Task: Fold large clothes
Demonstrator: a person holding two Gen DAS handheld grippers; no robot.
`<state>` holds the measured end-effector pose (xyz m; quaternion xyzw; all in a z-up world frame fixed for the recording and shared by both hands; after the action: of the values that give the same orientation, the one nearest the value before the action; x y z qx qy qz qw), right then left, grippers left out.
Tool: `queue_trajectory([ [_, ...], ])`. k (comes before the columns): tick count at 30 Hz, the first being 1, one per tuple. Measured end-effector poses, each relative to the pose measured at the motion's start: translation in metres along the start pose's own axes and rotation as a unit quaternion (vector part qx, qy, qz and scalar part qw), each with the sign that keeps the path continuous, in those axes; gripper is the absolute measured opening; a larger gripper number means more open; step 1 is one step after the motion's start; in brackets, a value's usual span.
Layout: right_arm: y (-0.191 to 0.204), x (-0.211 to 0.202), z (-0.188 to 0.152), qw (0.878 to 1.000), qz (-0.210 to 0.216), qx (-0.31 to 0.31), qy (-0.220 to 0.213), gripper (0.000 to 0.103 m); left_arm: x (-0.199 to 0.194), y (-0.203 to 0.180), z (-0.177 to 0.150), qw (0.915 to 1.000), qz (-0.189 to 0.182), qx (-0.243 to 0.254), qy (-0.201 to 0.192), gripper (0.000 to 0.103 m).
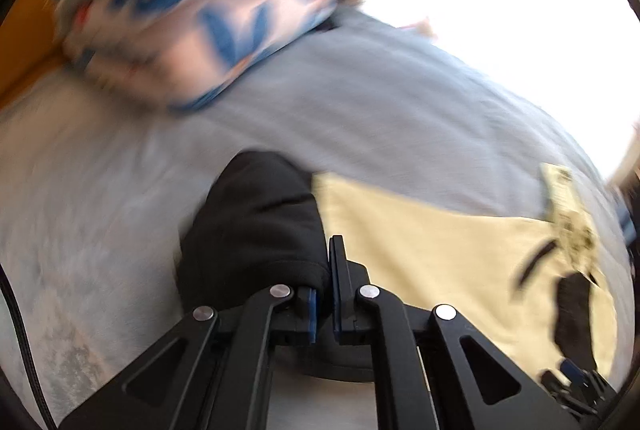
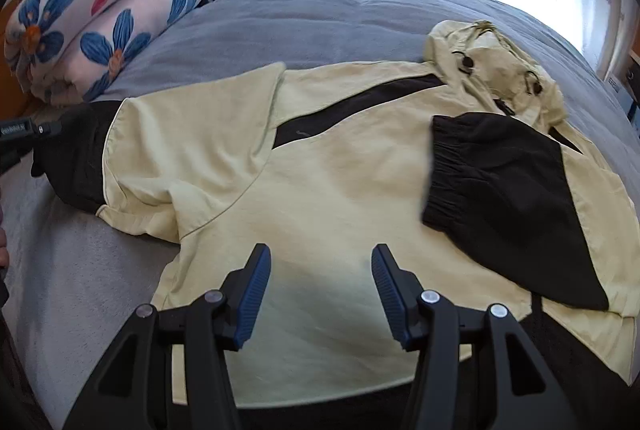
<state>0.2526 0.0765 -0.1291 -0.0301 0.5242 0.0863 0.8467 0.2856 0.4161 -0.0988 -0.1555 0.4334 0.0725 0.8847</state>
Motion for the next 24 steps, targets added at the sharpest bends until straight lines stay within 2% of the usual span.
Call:
queue_trajectory([
  [2,-0.012,-0.008,-0.003,1.000,0.004,0.012,-0.005,0.053,-0.019,-0.041,0.001,0.9987,-0.029,0.041,-0.010,0.003],
  [6,-0.045,-0.026,-0.013,0.999,0.005,0.037,-0.011,0.053,-0.041,-0.127,-0.011,0.9896,-0.087,0.114,-0.010,0.003],
  [10,-0.087,-0.039,-0.026,0.998,-0.012,0.066,-0.018,0.053,-0.041,-0.214,-0.055,0.9756,-0.137,0.170,0.024,0.003],
  [15,-0.142,-0.042,-0.045,0.993,-0.019,0.118,-0.010,0.053,-0.014,-0.295,-0.110,0.9620,-0.165,0.204,0.077,0.003],
  [18,-0.167,-0.038,-0.057,0.989,-0.017,0.144,0.002,0.053,0.013,-0.319,-0.144,0.9580,-0.156,0.212,0.113,0.004],
  [20,-0.178,-0.037,-0.063,0.988,-0.018,0.151,0.007,0.053,0.029,-0.324,-0.162,0.9559,-0.149,0.212,0.138,0.008],
  [22,-0.186,-0.036,-0.068,0.988,-0.017,0.153,0.011,0.053,0.042,-0.323,-0.173,0.9545,-0.144,0.210,0.155,0.019],
  [24,-0.191,-0.034,-0.071,0.988,-0.011,0.156,0.013,0.053,0.047,-0.319,-0.179,0.9540,-0.140,0.208,0.164,0.025],
])
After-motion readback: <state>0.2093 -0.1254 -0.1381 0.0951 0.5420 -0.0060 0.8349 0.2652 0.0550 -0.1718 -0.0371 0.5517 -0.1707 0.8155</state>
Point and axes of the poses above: each gripper's, at about its wrist camera, not at the fingertips, and x roughly the way its jaws point, y to its left, z to its top, the point moved 4 cm from there along x, roughly the way its jaws point, and after that the axes turned 5 degrees about y, right-handed, at the moved point
